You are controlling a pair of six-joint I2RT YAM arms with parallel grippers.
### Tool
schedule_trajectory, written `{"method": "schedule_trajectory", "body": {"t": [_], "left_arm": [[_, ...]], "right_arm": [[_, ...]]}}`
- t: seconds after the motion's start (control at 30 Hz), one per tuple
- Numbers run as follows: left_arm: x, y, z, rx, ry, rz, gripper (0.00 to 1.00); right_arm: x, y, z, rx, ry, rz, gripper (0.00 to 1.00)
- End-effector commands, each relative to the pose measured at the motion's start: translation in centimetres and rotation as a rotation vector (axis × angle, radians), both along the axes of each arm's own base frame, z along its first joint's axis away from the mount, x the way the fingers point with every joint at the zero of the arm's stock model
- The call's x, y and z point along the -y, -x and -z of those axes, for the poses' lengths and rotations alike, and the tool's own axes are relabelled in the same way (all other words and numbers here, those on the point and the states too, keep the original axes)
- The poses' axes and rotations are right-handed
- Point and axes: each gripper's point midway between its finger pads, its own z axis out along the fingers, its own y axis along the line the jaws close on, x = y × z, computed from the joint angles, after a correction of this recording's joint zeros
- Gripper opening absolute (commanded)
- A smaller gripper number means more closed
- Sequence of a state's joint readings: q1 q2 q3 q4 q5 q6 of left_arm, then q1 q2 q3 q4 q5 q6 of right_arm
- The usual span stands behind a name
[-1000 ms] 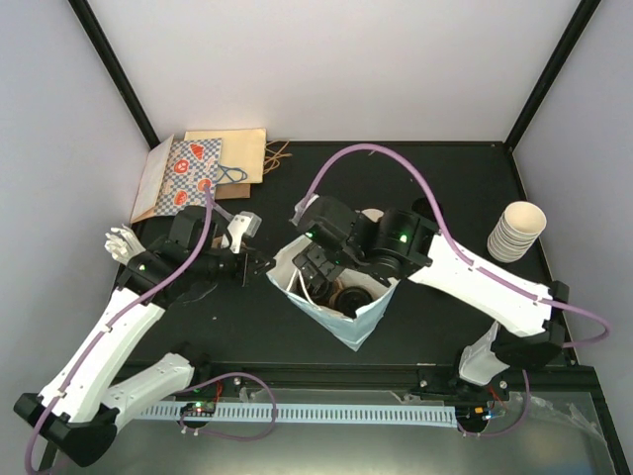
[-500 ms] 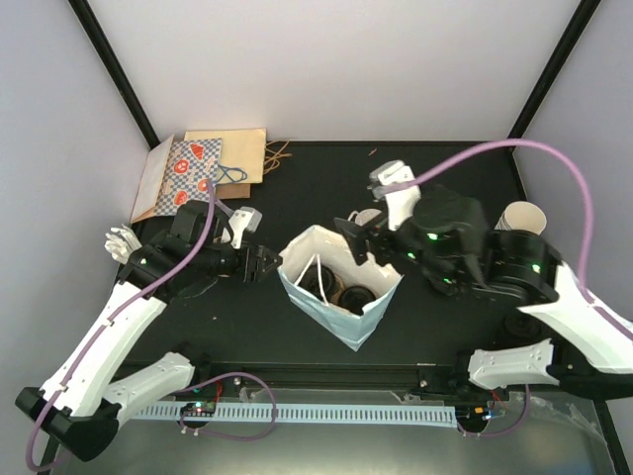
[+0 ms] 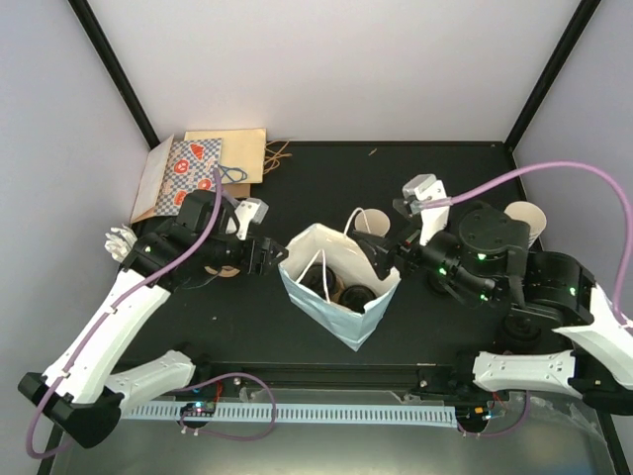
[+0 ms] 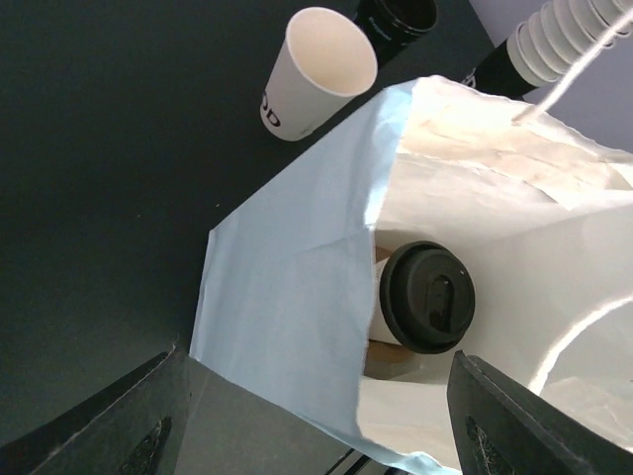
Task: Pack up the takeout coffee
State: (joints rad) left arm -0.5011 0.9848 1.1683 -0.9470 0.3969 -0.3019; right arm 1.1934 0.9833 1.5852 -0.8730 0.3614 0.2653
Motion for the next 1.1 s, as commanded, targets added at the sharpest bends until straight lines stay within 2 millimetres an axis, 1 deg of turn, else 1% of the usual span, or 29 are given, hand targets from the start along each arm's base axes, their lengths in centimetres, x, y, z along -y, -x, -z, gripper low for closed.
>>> {"method": "schedule_trajectory", "body": {"t": [0.0,0.07,0.13,0.23,0.4,0.5,0.53,0.6,0.67,0.77,0.9,0.93,1.07], "left_arm": [[0.9,0.0,-2.1,0.052,0.000,0.047,0.73],[1.2,-0.3,-2.0,0.059,-0.035,0.054,0.64],[1.3,-0.8,-1.4,0.053,-0.089,0.047,0.59],[1.3,-1.7,-0.6,0.046,-0.183,0.028,0.59],[2.4,-2.1,0.7,0.021,-0.280,0.062,0.62],[3.0,-2.3,1.2,0.007,-0.312,0.074,0.61],[3.2,-2.6,1.7,-0.004,-0.330,0.073,0.60],[3.4,-3.1,2.1,-0.004,-0.346,0.063,0.54],[3.4,-3.5,2.0,0.002,-0.350,0.048,0.45],[3.0,-4.1,1.7,0.028,-0.370,0.020,0.27],[2.5,-4.7,1.6,0.045,-0.403,-0.006,0.05],[2.2,-4.9,1.7,0.046,-0.416,-0.016,0.02],[1.1,-5.8,1.8,0.052,-0.458,-0.052,0.02]], "right_arm": [[0.0,-0.8,0.8,-0.025,-0.006,0.054,1.00],[0.2,-0.9,1.1,-0.026,-0.005,0.068,1.00],[0.1,-0.6,1.3,-0.031,-0.013,0.049,1.00],[0.1,-0.2,1.6,-0.041,-0.026,0.030,1.00],[1.8,-0.3,1.8,-0.043,-0.053,0.076,1.00],[2.6,-0.2,2.2,-0.047,-0.063,0.095,1.00],[2.9,-0.2,2.4,-0.049,-0.064,0.102,1.00],[3.2,-0.2,2.9,-0.056,-0.060,0.109,1.00],[3.3,-0.3,3.4,-0.063,-0.050,0.118,1.00],[3.5,-0.3,4.0,-0.068,-0.035,0.125,1.00],[3.5,-0.4,4.7,-0.070,-0.017,0.132,1.00],[3.4,-0.5,4.8,-0.071,-0.013,0.134,1.00],[3.3,-1.0,6.0,-0.075,0.030,0.164,1.00]]}}
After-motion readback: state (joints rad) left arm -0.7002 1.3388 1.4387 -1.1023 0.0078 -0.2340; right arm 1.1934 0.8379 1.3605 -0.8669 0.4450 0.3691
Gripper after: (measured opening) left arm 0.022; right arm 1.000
